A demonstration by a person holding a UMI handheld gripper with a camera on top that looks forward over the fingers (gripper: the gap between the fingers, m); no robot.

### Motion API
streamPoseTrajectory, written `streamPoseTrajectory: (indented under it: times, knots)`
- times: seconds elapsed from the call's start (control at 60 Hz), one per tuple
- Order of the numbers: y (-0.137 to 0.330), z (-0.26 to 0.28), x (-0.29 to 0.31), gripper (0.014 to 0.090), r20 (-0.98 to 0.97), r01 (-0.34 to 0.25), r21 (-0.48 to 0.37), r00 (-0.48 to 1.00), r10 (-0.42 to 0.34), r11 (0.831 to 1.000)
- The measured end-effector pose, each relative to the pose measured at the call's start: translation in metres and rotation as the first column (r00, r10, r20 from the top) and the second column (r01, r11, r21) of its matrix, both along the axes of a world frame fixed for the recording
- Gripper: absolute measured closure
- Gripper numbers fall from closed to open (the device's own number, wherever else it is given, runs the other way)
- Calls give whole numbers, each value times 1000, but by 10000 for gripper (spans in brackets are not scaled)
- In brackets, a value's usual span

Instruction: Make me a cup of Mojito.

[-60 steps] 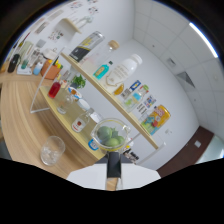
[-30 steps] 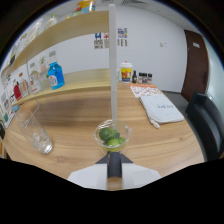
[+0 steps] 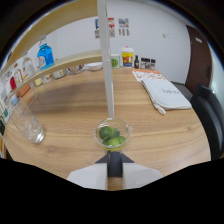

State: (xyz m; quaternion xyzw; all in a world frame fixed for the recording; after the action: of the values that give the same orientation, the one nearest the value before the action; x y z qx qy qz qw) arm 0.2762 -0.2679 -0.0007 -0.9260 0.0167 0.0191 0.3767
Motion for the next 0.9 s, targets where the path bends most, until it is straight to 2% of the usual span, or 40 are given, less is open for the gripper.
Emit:
streamPoseTrajectory:
  times: [0.017, 0.083, 0.133, 0.15, 0.167, 0.217, 0.367, 0.467, 0.65, 0.733, 0.9]
  knots:
    - [0, 0, 1, 853, 7, 2, 1, 1000, -2, 1000]
    - [-4, 0, 7, 655, 32, 20, -6, 999, -20, 1000]
    - [-6, 3, 8, 537, 34, 32, 2, 999, -32, 999]
    - [-6, 5, 9, 461, 36, 38, 7, 999, -38, 999]
    - [-7, 8, 9, 315, 38, 44, 13, 998, -44, 999]
    - [-9, 19, 14, 251, 58, 66, 40, 996, -68, 997]
    - [-16, 78, 8, 198, 96, 129, 155, 985, -145, 979]
    - [-23, 123, -24, 195, 78, 143, 250, 983, -167, 958]
    - [-41, 166, -111, 202, 19, 124, 340, 990, -139, 932]
    - [-50, 163, -150, 201, -4, 119, 346, 992, -126, 931]
    - [-63, 143, -208, 196, -20, 88, 312, 996, -87, 946]
